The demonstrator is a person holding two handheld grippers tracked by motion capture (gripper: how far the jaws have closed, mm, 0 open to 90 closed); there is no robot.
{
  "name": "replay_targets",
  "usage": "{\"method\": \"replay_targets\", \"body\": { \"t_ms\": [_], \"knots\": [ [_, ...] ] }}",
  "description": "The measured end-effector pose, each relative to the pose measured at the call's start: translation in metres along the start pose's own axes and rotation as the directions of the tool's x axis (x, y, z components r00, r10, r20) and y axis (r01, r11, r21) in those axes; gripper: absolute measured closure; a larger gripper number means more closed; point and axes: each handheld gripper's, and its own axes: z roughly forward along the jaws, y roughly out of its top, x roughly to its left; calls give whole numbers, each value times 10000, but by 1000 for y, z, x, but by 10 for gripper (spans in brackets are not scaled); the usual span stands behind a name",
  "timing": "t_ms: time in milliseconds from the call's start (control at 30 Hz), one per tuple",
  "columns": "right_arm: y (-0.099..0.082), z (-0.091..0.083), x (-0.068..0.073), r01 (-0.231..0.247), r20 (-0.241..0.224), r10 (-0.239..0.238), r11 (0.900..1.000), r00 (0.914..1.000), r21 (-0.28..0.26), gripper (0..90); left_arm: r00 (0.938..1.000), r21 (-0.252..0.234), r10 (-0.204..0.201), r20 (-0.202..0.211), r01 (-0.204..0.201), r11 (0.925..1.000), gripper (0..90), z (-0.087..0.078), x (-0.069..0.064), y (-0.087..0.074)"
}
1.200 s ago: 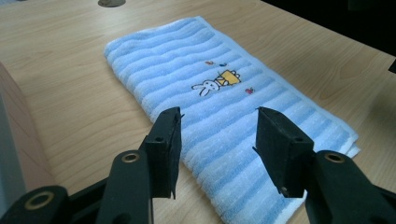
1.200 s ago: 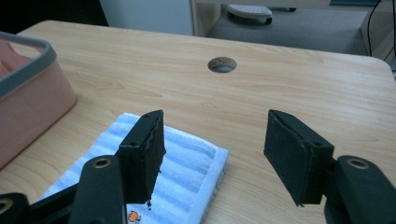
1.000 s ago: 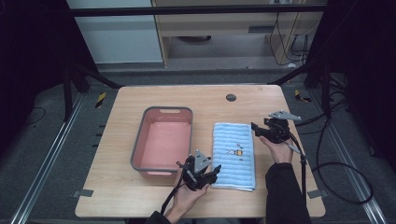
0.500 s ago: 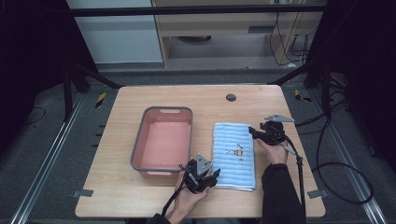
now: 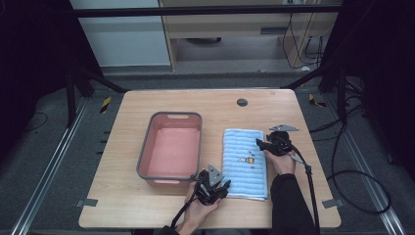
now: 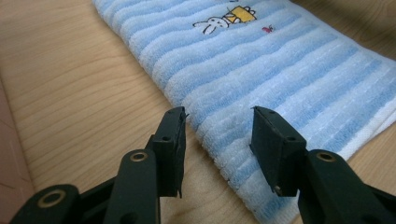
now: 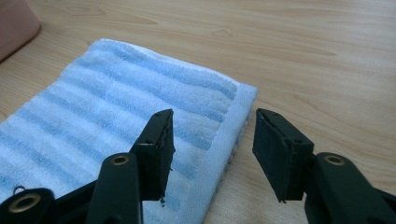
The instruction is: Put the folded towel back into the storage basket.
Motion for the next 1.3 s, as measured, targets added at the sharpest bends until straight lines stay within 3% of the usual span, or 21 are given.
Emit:
{"method": "replay_targets", "body": {
  "t_ms": [233, 367, 600, 800, 967, 1300],
  "knots": [
    [-6, 5, -1, -34, 37, 33, 9996, 10000, 277, 508, 9999, 111, -115, -5, 115, 9999, 556, 4, 0, -2],
    [-8, 6, -3, -331, -107, 334, 9990, 9994, 287, 535, 9997, 156, -247, 37, 246, 9996, 565, 5, 0, -3],
    [-10, 9, -1, -241, -142, 248, 9985, 9996, 483, 575, 9982, 216, -589, 124, 586, 9980, 570, 6, 1, -3],
    [-10, 9, 2, -240, -350, 258, 9984, 9991, 514, 706, 9985, 244, -535, 86, 532, 9983, 655, 6, -3, -3],
    [-11, 9, 2, -553, -636, 585, 9972, 9963, 512, 784, 9983, 276, -576, 88, 573, 9980, 723, 6, -6, -2],
    [-10, 7, 2, -556, -851, 600, 9970, 9946, 532, 822, 9965, 97, -823, 122, 821, 9966, 841, 5, -6, -3]
  ]
}}
